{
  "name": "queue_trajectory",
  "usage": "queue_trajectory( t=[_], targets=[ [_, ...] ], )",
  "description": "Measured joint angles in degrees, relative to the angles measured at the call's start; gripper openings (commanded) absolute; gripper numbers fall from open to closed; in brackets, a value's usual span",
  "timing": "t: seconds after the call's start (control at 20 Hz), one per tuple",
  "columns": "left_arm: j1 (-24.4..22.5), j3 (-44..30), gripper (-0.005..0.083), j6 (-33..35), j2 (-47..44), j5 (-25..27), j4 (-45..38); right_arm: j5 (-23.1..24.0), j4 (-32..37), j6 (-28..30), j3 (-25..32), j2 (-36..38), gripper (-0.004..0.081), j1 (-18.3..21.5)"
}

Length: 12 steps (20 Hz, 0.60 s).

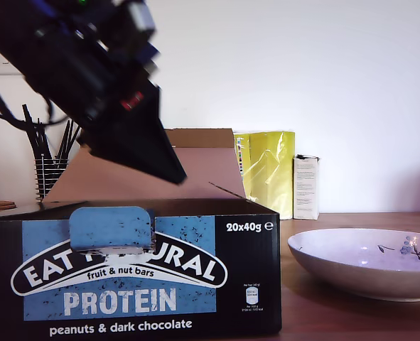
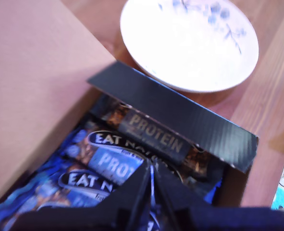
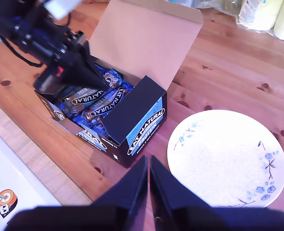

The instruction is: Spread the side flaps of the carton box of snackbars

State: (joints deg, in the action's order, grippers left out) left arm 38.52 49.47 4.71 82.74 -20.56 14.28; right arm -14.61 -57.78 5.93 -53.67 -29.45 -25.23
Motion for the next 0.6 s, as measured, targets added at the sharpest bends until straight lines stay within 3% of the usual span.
queue_trajectory(
  t=[0.25, 0.6],
  targets=[
    [1.9, 4.4, -0.0019, 0.2, 5.9, 0.0, 0.2, 0.0, -0.2, 0.6, 0.0, 0.0, -0.0013, 0.0],
    [6.2, 4.7, -0.0019, 0.0, 7.0, -0.4, -3.6, 0.0, -0.6, 1.9, 0.0, 0.0, -0.0013, 0.0]
  ],
)
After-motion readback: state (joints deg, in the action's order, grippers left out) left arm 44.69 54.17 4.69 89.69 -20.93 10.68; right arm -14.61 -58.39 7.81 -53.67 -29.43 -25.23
